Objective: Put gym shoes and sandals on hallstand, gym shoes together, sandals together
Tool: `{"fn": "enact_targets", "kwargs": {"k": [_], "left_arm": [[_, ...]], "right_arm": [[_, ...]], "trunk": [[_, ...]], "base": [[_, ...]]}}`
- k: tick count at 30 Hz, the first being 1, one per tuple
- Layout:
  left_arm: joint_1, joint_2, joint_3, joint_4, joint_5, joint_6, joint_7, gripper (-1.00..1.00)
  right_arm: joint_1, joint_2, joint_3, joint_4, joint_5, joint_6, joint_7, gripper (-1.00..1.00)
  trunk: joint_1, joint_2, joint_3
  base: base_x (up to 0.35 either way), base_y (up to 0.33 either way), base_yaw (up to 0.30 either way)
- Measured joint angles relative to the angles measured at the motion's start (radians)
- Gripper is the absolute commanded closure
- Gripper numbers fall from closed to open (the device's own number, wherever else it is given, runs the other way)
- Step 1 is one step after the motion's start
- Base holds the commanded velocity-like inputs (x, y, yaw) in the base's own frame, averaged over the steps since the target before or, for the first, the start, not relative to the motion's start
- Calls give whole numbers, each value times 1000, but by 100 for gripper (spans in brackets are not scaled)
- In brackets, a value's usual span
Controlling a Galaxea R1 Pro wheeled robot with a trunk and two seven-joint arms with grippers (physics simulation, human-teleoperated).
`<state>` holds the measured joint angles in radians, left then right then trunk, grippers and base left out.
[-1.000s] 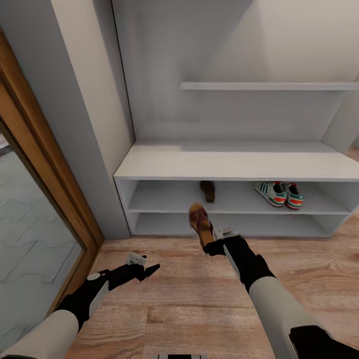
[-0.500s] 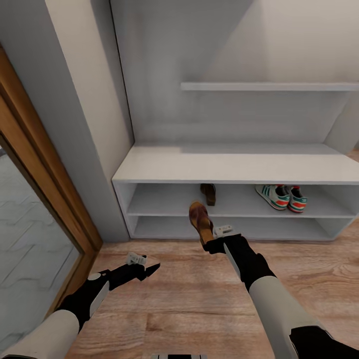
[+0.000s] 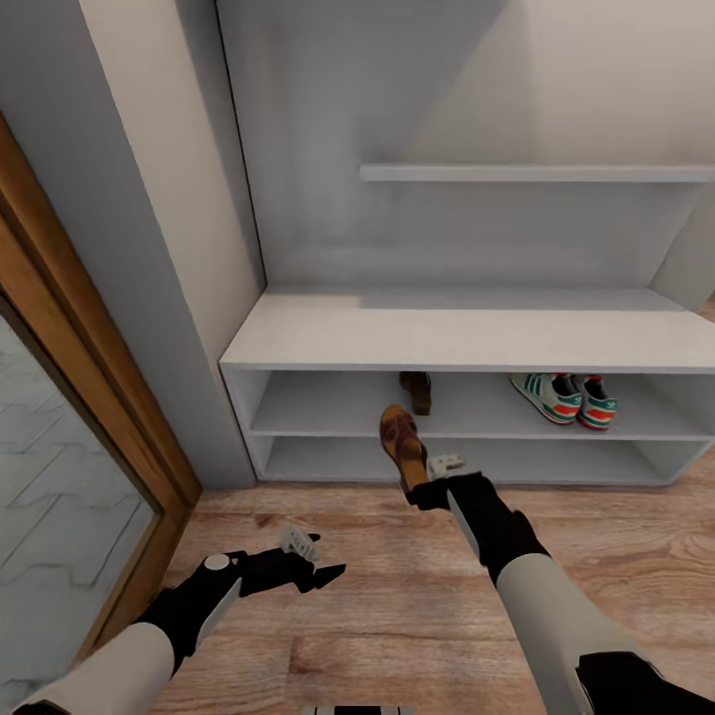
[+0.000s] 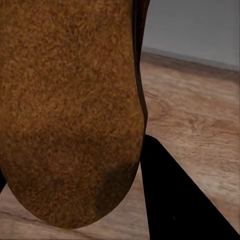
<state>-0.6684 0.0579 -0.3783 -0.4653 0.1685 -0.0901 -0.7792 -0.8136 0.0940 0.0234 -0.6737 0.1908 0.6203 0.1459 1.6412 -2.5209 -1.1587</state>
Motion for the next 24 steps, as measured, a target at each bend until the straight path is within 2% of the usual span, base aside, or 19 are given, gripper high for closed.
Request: {"fn": "enact_targets", "kwargs": {"k": [2, 10, 17, 24], "left_arm": [[1, -6, 1, -5, 0, 0, 0, -100], [4, -15, 2, 8, -1, -22, 0, -100], [4, -15, 2, 9, -1, -23, 0, -100], [4, -15, 2, 9, -2, -23, 0, -100]], "right_arm": [[3, 0, -10, 11, 0, -12, -6, 100], [7, 0, 35, -34, -3, 30, -3, 100], [7, -1, 36, -46, -2, 35, -3, 100], [7, -1, 36, -46, -2, 35, -3, 100]], "trunk": [[0, 0, 0], [0, 0, 0], [0, 0, 0], [-1, 0, 0]], "base": [[0, 0, 0], [0, 0, 0], [0, 0, 0], [208, 60, 0]]}}
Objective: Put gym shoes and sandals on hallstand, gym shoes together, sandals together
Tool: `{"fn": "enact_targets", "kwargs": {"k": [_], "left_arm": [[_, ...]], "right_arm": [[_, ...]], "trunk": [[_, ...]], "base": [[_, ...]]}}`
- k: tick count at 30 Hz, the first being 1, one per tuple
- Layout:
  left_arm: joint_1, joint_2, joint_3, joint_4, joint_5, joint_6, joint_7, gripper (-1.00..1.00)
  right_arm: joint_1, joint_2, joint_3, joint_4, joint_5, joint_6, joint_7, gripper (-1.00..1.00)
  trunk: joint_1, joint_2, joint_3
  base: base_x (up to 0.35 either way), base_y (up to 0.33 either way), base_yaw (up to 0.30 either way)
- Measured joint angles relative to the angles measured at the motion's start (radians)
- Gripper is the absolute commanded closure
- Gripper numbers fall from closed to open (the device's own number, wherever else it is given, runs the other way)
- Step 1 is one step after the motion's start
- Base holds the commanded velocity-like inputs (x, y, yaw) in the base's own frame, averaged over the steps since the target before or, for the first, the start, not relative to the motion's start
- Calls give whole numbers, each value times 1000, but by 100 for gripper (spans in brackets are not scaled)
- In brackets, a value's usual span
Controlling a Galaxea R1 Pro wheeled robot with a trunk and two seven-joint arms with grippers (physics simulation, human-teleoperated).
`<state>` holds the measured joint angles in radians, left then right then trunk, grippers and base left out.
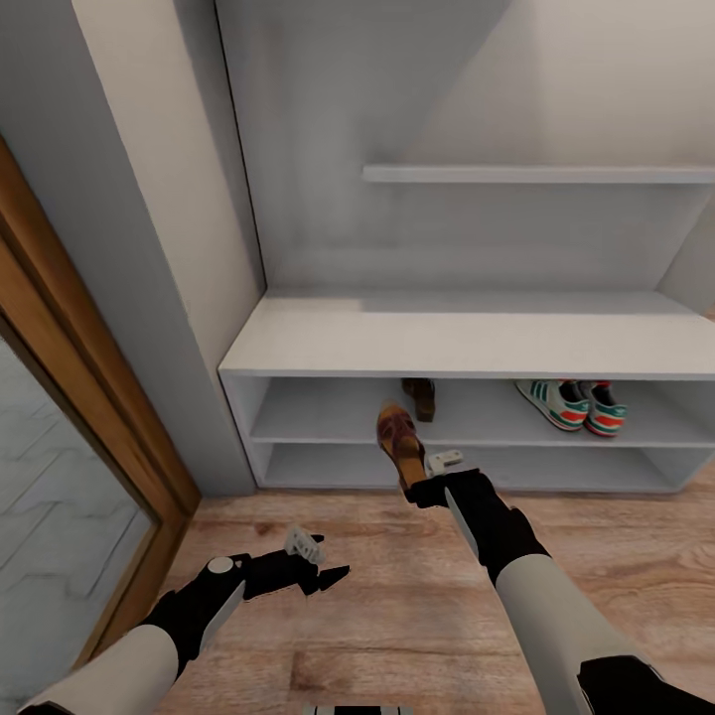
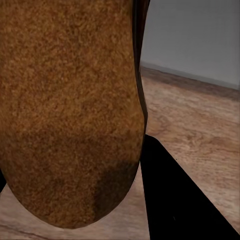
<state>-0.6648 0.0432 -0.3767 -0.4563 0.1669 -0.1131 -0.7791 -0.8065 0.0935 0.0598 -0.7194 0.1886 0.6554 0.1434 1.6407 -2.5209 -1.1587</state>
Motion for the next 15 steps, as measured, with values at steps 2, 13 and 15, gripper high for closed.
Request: {"fn": "enact_targets", "kwargs": {"k": [2, 13, 15], "left_arm": [[0, 0, 0, 0, -1, 0, 0, -100], [0, 0, 0, 0, -1, 0, 0, -100], [0, 0, 0, 0, -1, 0, 0, -100]], "right_arm": [[0, 0, 0, 0, 0, 0, 0, 100], [0, 0, 0, 0, 0, -1, 0, 100], [0, 0, 0, 0, 0, -1, 0, 100]], "trunk": [[0, 0, 0], [0, 0, 0], [0, 0, 0]], "base": [[207, 36, 0], [109, 48, 0], [84, 29, 0]]}}
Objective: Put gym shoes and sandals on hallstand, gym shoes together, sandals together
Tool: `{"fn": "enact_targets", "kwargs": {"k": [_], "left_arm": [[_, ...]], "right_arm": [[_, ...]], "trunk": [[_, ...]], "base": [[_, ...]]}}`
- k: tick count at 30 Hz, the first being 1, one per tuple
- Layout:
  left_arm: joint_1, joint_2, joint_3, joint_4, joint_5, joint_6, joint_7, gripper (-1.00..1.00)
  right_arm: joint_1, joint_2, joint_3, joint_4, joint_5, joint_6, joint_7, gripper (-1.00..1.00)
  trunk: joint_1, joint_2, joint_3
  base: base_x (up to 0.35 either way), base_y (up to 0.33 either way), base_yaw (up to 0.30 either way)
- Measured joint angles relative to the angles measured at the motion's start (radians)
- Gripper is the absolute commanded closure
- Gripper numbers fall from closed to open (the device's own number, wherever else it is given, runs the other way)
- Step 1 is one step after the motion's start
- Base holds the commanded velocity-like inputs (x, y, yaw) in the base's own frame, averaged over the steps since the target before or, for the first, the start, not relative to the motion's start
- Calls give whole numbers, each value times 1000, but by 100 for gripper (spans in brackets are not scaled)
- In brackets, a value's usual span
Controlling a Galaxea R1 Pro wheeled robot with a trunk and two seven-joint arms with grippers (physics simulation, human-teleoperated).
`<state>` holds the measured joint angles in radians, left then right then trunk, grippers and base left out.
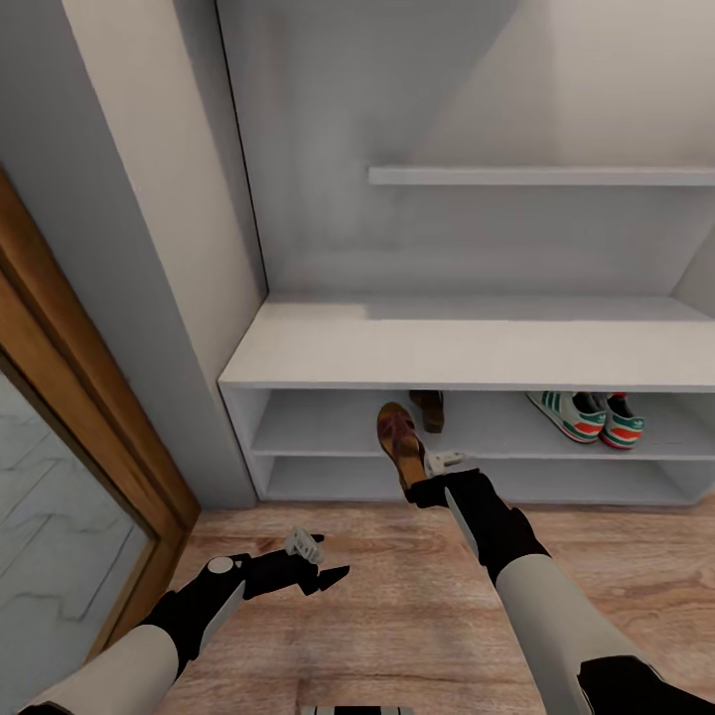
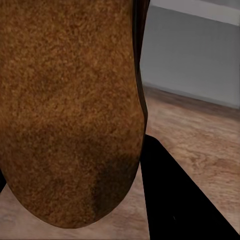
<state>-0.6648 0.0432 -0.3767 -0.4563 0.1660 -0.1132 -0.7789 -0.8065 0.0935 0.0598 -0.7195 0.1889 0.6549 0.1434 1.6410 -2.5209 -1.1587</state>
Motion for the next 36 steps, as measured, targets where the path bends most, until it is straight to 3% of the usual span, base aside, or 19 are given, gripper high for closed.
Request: {"fn": "enact_targets", "kwargs": {"k": [19, 25, 36], "left_arm": [[0, 0, 0, 0, 0, 0, 0, -100], [0, 0, 0, 0, 0, 0, -1, -100], [0, 0, 0, 0, 0, 0, 0, -100]], "right_arm": [[0, 0, -4, 11, 0, -5, -2, 100], [0, 0, -3, 14, -2, -178, -3, 100], [0, 0, -2, 15, -1, -198, -3, 100]], "trunk": [[0, 0, 0], [0, 0, 0], [0, 0, 0]], "base": [[3, 1, 0], [0, 0, 0], [0, 0, 0]]}}
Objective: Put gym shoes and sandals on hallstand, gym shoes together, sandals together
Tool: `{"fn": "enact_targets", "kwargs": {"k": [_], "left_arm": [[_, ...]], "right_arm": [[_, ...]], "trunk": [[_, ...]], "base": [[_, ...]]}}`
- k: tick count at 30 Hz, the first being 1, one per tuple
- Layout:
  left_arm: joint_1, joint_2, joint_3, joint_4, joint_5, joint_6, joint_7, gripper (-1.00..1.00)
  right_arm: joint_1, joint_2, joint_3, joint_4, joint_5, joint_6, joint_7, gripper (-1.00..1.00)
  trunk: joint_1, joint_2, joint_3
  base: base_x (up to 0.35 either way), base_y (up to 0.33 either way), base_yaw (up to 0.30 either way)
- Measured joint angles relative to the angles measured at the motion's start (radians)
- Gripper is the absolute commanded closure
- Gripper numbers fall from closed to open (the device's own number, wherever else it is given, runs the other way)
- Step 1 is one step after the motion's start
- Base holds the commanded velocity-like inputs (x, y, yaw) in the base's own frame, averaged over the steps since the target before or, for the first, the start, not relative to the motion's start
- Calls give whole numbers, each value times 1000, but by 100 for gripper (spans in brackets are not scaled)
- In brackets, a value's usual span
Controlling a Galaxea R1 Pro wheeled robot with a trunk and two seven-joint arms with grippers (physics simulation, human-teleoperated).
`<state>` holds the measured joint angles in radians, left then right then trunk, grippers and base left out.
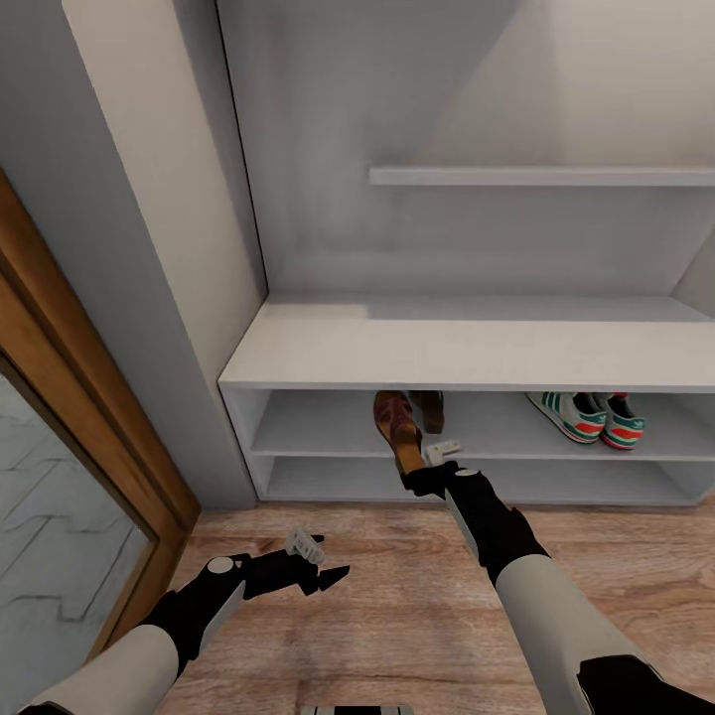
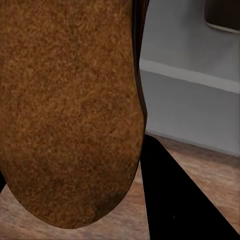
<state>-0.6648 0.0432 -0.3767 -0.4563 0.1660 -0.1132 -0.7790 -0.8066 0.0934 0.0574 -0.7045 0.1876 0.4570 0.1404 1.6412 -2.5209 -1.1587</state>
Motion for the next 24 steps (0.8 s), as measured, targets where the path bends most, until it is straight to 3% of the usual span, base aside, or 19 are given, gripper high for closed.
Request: {"fn": "enact_targets", "kwargs": {"k": [8, 15, 24], "left_arm": [[0, 0, 0, 0, 0, 0, 0, -100], [0, 0, 0, 0, 0, 0, 0, -100], [0, -1, 0, 0, 0, 0, -1, -100]], "right_arm": [[0, 0, 0, 2, 0, -1, 1, 100], [0, -1, -4, 108, 0, -3, 1, 100], [0, -1, -5, 114, 0, -3, 2, 100]], "trunk": [[0, 0, 0], [0, 0, 0], [0, 0, 0]], "base": [[65, 3, 0], [87, 9, 0], [68, 0, 0]]}}
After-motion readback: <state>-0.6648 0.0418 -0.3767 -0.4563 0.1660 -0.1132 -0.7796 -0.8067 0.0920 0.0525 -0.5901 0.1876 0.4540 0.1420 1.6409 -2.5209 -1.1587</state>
